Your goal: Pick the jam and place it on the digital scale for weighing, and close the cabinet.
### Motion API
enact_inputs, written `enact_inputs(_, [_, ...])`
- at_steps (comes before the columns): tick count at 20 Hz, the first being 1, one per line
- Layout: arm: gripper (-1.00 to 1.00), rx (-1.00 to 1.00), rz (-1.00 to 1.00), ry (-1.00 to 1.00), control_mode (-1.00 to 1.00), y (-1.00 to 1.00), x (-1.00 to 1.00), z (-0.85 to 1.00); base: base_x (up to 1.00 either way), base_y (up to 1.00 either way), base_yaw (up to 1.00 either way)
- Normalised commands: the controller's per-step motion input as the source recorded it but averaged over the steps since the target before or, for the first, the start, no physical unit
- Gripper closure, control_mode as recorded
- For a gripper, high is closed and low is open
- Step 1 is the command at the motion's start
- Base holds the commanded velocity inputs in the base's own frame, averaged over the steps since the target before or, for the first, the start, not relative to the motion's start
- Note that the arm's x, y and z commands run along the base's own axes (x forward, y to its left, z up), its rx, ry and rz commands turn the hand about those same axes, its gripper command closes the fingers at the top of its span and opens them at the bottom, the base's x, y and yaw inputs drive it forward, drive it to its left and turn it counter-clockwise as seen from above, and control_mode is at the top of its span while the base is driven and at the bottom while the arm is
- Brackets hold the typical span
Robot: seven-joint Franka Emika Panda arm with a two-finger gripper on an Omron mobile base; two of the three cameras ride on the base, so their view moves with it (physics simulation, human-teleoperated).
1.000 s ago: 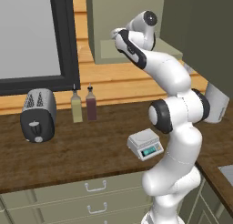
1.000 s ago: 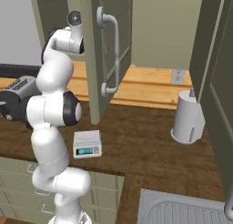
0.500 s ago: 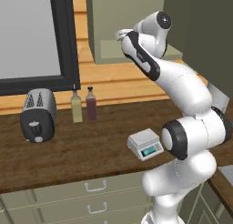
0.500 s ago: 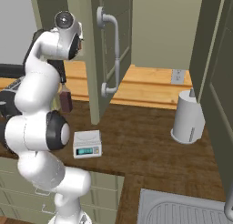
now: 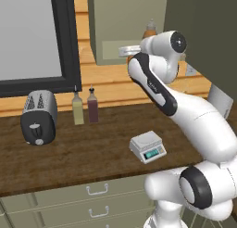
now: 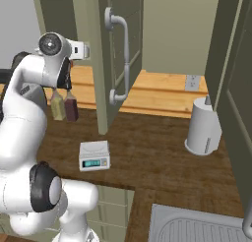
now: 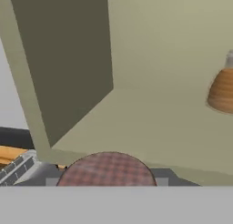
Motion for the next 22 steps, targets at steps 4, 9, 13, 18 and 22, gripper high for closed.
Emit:
enact_inputs(4, [1.0,0.0,0.05,-0.01,-1.0,0.19,-1.0,-0.44,0.0,0.0,0.0])
enact_inputs(9, [1.0,-0.03,0.2,0.01,-1.0,0.29,-0.79,-0.79,0.0,0.0,0.0])
enact_inputs(13, [1.0,-0.06,-0.12,0.11,-1.0,0.23,-0.26,-0.74,0.0,0.0,0.0])
enact_inputs(18, [1.0,0.0,-0.14,0.08,-1.0,-0.02,0.02,-0.49,0.0,0.0,0.0])
enact_inputs(22, [1.0,0.0,0.19,-0.01,-1.0,-0.14,0.13,-0.57,0.0,0.0,0.0])
